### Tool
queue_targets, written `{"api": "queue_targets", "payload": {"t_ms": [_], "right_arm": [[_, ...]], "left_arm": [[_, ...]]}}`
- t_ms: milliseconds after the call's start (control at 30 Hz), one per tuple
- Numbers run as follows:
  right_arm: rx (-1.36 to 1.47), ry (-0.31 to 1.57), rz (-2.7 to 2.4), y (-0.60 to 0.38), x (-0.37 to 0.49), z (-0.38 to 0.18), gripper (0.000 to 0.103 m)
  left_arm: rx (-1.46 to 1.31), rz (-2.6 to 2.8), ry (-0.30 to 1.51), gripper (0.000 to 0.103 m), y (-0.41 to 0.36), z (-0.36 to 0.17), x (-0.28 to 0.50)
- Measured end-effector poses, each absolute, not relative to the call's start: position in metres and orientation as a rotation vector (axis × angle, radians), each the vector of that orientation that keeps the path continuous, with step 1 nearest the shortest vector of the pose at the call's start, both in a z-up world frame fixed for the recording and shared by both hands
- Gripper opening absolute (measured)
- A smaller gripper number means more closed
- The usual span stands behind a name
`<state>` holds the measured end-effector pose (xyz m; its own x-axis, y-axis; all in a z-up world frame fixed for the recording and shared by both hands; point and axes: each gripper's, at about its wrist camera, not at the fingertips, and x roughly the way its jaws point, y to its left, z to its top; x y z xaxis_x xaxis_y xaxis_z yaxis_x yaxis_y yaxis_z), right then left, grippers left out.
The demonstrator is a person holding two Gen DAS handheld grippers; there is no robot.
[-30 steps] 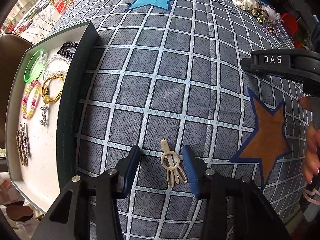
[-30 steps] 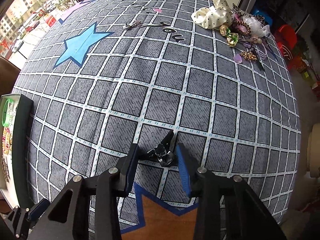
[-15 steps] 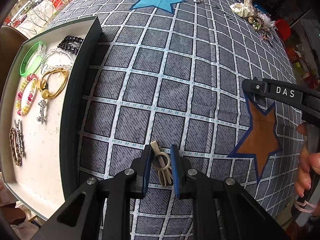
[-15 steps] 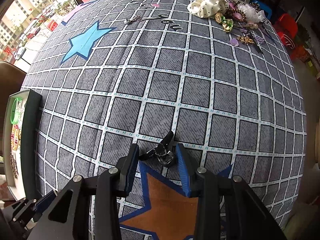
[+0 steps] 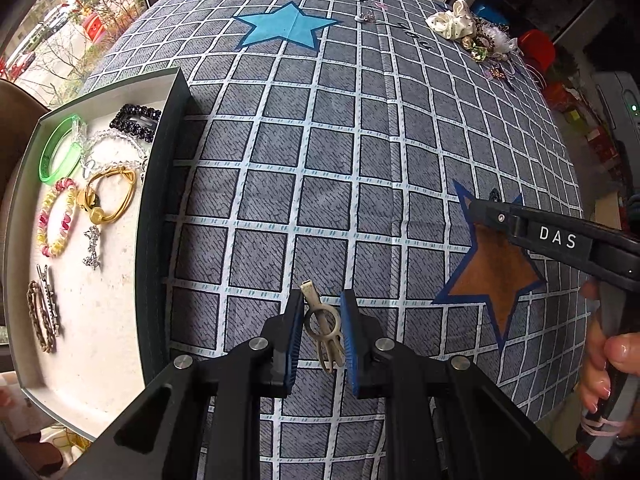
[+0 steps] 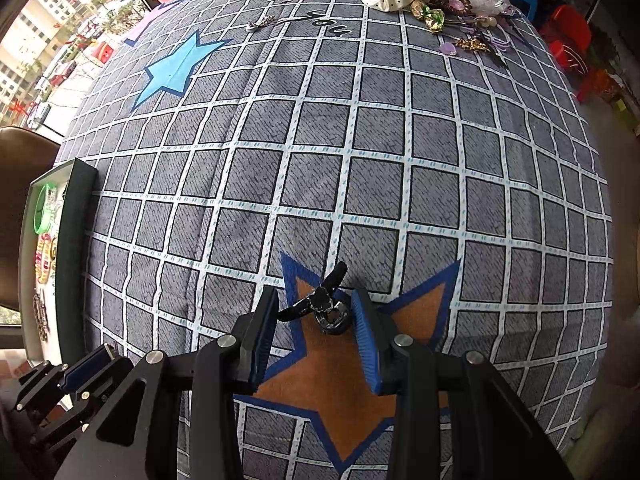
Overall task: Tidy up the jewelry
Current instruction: 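Carry the cream hair clip and black claw clip over the white box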
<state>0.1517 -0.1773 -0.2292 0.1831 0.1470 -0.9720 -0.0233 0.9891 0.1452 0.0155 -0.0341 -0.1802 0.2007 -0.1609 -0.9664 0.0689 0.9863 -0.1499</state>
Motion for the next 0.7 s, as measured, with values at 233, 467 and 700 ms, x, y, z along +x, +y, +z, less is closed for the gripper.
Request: {"api": "queue_targets", "payload": {"t_ms": [233,467,700], "right_arm": [[0.112,1.403,0.130,-0.182,0.102,-0.209,0.041],[0.103,1.402,0.153,-0.176,0.071,-0.178,0.041],[0.066,1.386,0.204,-0.155,0.055,-0.143,0.041]], "left_arm": [[-0.081,-0.158,1.332,0.026,-0.022,-0.167,0.011],[-0.104,-0.118,1.305,0.026,0.010,-0.144,-0.003],[-0.128,-0.065,1.286,0.026,0.041,-0.129,-0.014]]}}
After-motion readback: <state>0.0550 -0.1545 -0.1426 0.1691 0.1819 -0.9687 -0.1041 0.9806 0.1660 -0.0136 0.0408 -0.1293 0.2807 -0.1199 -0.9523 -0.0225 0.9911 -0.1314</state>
